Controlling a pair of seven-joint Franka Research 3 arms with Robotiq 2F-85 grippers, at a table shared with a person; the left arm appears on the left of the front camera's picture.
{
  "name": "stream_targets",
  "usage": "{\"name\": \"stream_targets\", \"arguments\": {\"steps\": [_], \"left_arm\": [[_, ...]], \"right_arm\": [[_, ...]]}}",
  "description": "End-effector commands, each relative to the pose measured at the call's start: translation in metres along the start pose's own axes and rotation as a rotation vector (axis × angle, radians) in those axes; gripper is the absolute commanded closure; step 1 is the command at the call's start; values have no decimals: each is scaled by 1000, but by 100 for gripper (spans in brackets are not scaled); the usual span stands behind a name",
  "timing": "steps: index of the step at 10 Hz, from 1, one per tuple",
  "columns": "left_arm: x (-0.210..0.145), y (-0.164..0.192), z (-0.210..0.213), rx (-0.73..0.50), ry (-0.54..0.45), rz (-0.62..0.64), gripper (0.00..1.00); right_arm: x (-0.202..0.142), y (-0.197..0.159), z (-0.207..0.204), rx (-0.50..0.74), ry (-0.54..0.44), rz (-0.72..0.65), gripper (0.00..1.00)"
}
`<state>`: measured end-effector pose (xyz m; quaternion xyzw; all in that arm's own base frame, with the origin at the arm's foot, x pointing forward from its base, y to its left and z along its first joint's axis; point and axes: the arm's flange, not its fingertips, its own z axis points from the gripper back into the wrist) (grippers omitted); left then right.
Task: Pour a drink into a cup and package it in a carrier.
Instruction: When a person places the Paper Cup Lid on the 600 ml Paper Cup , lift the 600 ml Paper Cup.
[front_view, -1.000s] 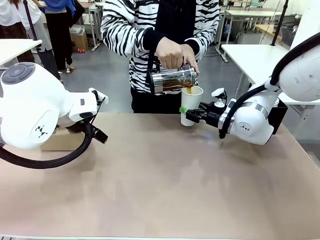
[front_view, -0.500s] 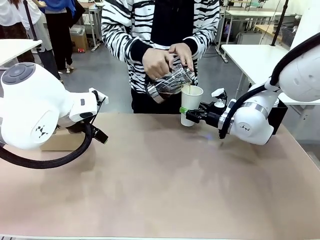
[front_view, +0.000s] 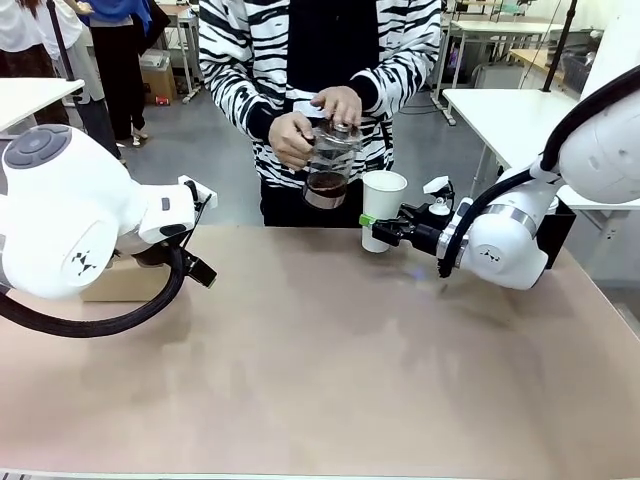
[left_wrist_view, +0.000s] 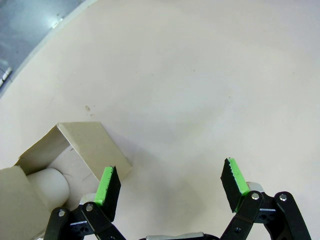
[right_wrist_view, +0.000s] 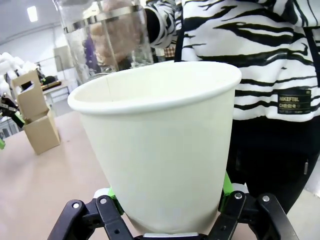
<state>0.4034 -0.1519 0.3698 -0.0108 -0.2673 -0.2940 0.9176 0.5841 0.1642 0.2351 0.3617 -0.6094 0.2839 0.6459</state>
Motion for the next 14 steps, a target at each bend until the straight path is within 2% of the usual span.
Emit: {"name": "stream_targets", "arguments": {"steps": [1,14], "left_arm": [[0,0,0,-2,-1,1,0],[0,0,0,-2,-1,1,0]], "right_arm": [[4,2,-2,-1,-5,2,20],[4,2,-2,-1,-5,2,20]]}}
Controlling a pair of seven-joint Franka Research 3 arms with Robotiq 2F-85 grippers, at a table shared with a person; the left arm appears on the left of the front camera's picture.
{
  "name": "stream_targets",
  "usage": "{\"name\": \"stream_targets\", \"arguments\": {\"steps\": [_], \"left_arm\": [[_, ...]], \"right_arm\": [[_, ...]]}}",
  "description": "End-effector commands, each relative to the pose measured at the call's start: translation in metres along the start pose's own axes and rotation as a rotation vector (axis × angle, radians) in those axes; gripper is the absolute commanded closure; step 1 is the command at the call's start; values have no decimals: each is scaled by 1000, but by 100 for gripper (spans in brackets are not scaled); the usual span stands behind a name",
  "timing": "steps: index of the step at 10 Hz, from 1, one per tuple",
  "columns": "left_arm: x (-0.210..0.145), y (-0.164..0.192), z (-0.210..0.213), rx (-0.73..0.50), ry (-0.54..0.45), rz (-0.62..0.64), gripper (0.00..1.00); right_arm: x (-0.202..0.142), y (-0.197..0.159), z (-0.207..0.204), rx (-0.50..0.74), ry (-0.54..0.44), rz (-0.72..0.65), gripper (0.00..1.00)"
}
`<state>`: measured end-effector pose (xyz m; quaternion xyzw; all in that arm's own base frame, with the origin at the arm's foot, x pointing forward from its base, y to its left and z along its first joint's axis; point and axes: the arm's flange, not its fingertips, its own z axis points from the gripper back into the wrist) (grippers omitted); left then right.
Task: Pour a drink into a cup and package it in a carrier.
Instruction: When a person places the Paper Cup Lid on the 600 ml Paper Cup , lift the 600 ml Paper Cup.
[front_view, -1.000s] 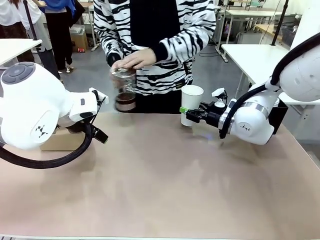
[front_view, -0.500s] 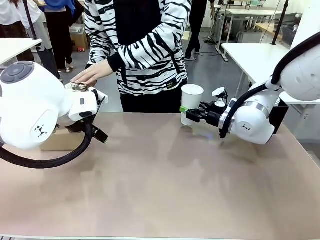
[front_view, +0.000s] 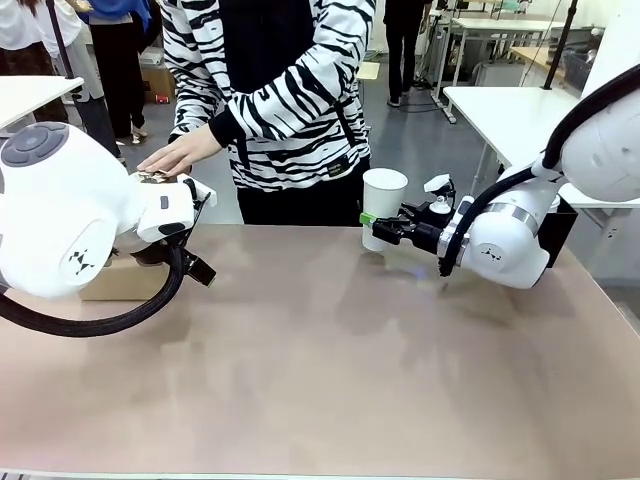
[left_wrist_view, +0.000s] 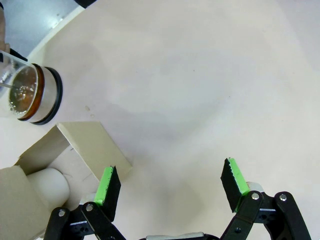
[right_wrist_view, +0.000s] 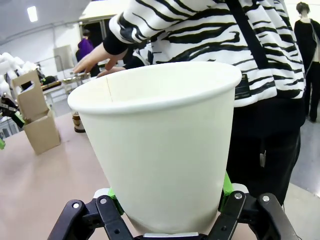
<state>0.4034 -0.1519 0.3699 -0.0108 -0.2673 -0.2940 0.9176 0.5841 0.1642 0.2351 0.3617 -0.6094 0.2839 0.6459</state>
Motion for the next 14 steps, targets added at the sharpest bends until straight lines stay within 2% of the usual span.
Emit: {"name": "stream_targets", "arguments": {"steps": [1,14], "left_arm": [[0,0,0,-2,-1,1,0],[0,0,0,-2,-1,1,0]], "right_arm": [[4,2,-2,-1,-5,2,20],[4,2,-2,-1,-5,2,20]]}}
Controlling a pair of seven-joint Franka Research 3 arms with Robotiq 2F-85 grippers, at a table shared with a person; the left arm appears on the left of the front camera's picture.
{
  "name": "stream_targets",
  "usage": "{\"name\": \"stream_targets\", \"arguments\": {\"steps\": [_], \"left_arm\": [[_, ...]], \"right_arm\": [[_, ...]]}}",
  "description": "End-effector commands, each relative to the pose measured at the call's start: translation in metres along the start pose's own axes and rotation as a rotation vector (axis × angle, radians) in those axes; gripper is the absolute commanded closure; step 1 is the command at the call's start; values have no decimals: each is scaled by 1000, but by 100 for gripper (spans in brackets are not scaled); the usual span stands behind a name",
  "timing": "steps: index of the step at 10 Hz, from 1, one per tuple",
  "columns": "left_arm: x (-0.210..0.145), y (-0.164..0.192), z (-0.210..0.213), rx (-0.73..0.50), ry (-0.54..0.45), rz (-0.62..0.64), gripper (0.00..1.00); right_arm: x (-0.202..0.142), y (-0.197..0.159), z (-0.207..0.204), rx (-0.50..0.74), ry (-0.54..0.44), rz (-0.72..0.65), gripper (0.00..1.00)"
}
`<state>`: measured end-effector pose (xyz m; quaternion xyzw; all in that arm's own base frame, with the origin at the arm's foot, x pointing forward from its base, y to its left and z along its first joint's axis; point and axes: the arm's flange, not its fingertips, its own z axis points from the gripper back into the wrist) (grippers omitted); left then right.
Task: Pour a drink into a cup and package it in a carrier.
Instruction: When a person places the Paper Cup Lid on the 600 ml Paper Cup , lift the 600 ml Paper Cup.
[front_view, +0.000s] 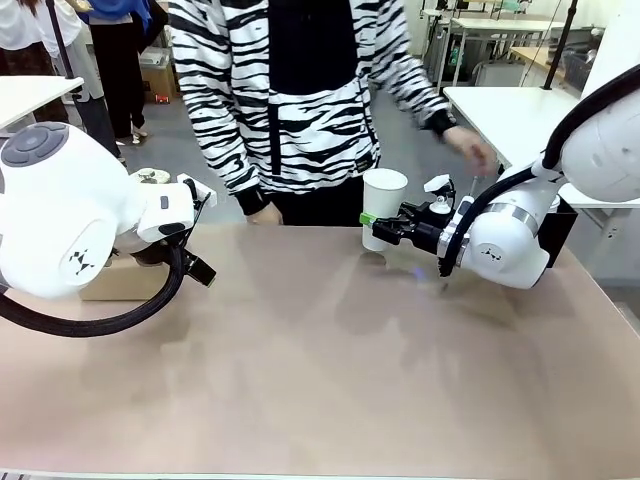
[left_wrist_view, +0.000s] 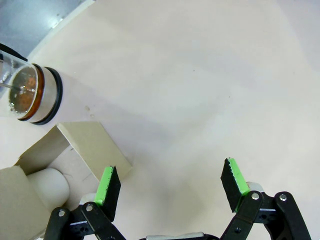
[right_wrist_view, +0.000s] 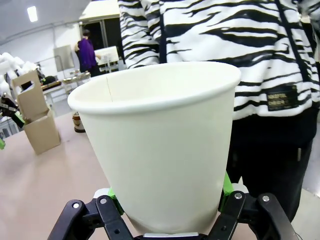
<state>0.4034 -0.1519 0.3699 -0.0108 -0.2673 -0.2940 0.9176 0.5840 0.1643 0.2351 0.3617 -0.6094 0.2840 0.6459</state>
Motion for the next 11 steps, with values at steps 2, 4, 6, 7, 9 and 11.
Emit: {"name": "stream_targets", "arguments": {"steps": [2,4,6,7,9,11], "left_arm": [[0,0,0,-2,-1,1,0],[0,0,0,-2,-1,1,0],[0,0,0,-2,-1,1,0],[0,0,0,-2,-1,1,0],[0,0,0,-2,-1,1,0],[0,0,0,-2,-1,1,0]], "right_arm": [[4,2,-2,-1,-5,2,20],[4,2,-2,-1,-5,2,20],[4,2,-2,-1,-5,2,20],[4,2,-2,-1,-5,2,20],[4,2,-2,-1,-5,2,20],[4,2,-2,-1,-5,2,20]]}}
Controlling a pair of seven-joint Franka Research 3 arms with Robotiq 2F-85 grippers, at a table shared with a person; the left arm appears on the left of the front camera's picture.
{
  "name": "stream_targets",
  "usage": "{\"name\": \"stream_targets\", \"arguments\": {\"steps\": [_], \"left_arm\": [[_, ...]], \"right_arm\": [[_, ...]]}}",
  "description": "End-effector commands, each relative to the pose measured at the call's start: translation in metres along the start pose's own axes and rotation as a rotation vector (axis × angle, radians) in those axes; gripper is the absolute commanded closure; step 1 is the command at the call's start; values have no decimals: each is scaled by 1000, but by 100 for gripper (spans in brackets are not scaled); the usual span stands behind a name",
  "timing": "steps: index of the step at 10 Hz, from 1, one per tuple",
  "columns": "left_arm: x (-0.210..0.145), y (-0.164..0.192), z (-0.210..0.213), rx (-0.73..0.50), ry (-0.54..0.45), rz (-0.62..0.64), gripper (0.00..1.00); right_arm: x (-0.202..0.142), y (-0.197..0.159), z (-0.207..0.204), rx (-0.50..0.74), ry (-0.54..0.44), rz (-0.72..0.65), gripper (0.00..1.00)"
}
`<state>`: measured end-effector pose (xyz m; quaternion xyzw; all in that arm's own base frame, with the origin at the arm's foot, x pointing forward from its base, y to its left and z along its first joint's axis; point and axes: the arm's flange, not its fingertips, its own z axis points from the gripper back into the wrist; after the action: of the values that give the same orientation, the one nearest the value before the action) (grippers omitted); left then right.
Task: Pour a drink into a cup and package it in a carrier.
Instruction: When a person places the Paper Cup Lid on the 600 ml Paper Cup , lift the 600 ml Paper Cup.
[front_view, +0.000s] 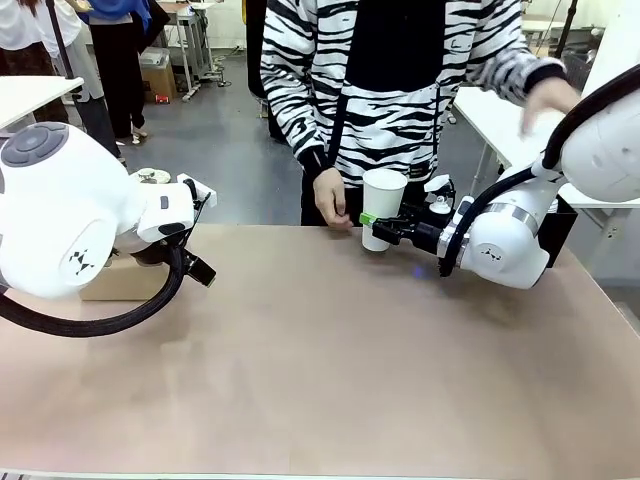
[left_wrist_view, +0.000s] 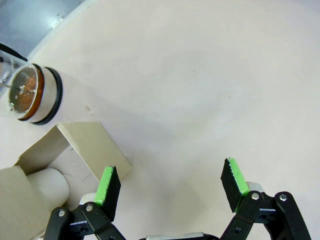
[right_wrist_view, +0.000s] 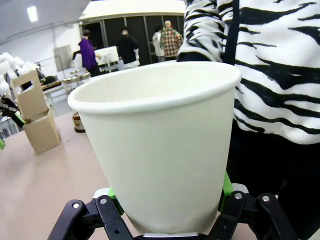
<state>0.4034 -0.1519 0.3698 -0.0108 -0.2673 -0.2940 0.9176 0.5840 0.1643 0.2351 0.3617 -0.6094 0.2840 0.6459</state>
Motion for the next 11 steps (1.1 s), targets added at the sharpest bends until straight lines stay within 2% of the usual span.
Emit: {"name": "stream_targets", "arguments": {"steps": [1,11], "left_arm": [[0,0,0,-2,-1,1,0],[0,0,0,-2,-1,1,0]], "right_arm": [[4,2,-2,-1,-5,2,20],[4,2,-2,-1,-5,2,20]]}}
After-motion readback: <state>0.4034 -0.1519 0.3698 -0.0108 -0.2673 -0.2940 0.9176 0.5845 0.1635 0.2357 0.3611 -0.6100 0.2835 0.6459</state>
